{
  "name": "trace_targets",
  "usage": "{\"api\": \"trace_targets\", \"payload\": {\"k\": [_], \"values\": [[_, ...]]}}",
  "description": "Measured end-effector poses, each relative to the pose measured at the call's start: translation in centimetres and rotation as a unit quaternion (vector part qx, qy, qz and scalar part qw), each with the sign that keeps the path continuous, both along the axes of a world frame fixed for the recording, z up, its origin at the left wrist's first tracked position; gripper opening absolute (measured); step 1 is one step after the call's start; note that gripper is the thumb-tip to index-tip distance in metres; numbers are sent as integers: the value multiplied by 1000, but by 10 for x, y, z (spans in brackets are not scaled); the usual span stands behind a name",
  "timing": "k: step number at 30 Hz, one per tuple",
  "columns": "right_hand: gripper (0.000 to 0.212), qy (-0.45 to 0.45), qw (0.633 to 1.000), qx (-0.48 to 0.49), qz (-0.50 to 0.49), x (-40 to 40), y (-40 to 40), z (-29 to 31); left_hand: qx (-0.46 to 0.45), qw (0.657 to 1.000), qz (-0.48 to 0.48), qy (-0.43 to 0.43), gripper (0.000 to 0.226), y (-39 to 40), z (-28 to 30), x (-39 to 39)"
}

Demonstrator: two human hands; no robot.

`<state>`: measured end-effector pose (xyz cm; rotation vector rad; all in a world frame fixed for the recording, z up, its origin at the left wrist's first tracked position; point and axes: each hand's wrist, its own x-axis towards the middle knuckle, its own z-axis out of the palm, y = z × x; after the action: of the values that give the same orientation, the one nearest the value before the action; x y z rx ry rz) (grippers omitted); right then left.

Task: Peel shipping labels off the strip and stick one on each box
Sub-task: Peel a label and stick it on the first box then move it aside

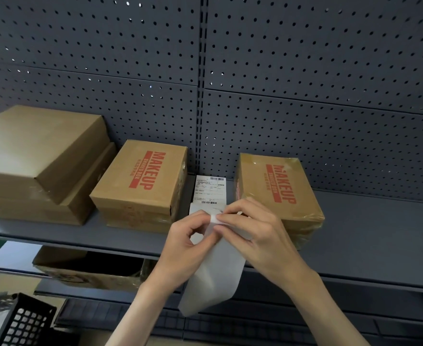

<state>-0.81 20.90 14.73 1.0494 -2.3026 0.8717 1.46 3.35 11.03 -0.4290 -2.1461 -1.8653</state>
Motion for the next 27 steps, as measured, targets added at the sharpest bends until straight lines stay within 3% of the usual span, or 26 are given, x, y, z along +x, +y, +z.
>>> {"api": "trace_targets", "payload": {"k": [8,10,13,17,19,22,27], "values": [[14,44,999,31,-1,4,0,1,-47,998,33,16,34,3,2,0],[12,3,1000,3,3,4,-1,1,-50,998,32,19,42,5,3,1],[11,-97,990,-103,-10,5,-1,5,-44,998,32,16,29,5,-1,5],[14,-206,951,-206,-99,1,8,20,15,997,34,-61,33,2,-20,13],[15,-232,936,-230,-131,-4,16,26,37,993,38,-102,24,0,-30,21],[16,-239,927,-241,-159,-12,29,33,36,985,44,-164,6,-5,-50,34],[16,-216,929,-227,-198,-23,52,48,28,970,65,-233,13,-19,-75,50]]}}
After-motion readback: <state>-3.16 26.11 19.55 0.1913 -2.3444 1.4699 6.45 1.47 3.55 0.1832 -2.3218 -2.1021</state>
